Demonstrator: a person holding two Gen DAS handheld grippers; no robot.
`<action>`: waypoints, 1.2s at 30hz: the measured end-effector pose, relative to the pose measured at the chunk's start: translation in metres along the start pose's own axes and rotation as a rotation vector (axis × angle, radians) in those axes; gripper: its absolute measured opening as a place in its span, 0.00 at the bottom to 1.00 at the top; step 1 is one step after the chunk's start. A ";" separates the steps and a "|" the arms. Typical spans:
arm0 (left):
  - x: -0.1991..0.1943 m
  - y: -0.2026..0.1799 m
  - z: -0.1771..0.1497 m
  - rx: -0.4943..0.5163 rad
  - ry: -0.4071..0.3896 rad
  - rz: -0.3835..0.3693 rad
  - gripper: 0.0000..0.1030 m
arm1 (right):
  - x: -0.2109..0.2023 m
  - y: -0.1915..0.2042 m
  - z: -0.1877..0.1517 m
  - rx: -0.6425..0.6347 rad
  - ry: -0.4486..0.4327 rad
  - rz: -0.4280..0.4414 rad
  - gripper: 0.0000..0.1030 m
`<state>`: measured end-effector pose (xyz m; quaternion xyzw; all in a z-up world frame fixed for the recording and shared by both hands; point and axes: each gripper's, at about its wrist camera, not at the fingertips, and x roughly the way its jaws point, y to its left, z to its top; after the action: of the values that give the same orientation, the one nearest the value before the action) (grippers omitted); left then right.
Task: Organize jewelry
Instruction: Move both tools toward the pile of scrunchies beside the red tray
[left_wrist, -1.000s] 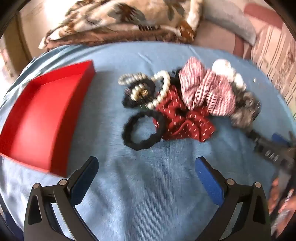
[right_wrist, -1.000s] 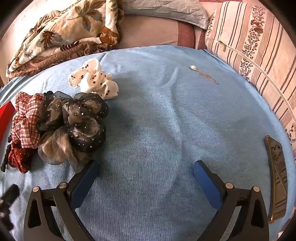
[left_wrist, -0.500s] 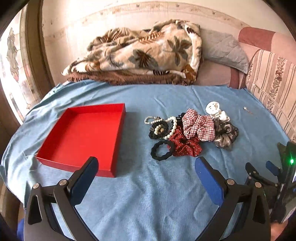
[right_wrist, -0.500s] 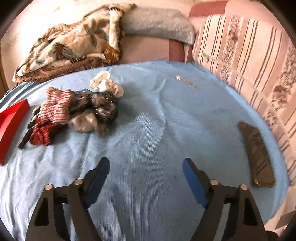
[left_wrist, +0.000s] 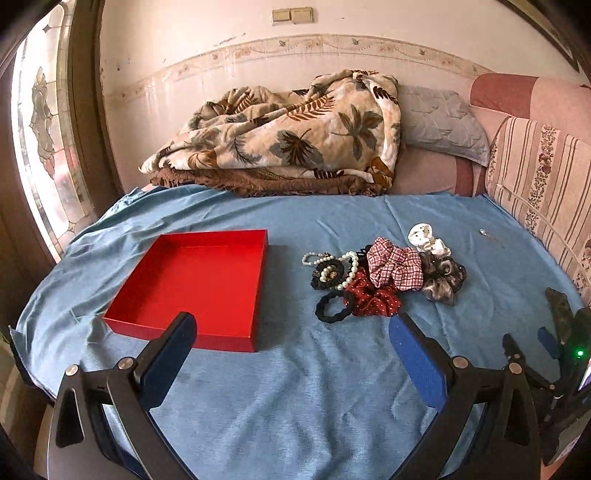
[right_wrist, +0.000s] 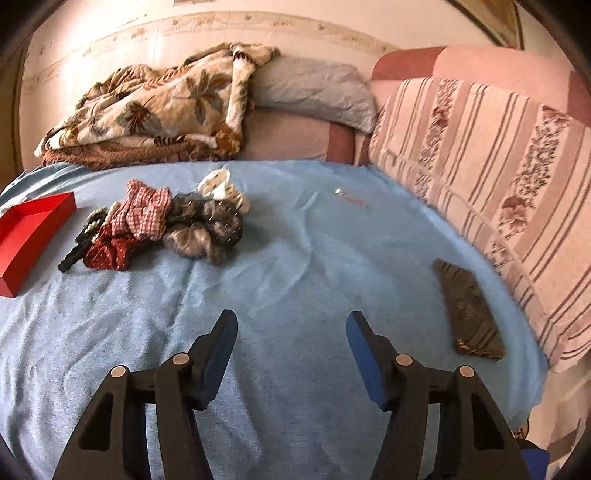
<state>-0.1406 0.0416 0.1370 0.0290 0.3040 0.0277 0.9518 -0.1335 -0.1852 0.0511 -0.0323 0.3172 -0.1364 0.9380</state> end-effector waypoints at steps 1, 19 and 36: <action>-0.001 0.001 -0.001 -0.002 0.001 -0.002 1.00 | -0.001 -0.002 -0.001 0.002 -0.012 -0.003 0.64; -0.005 0.012 -0.004 -0.039 -0.049 0.040 1.00 | 0.001 0.003 -0.004 -0.021 0.008 0.019 0.69; 0.040 0.048 0.022 -0.101 0.069 -0.048 1.00 | 0.045 -0.010 0.046 0.035 0.114 0.274 0.70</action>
<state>-0.0967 0.0912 0.1350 -0.0275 0.3352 0.0211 0.9415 -0.0739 -0.2082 0.0629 0.0353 0.3692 -0.0142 0.9286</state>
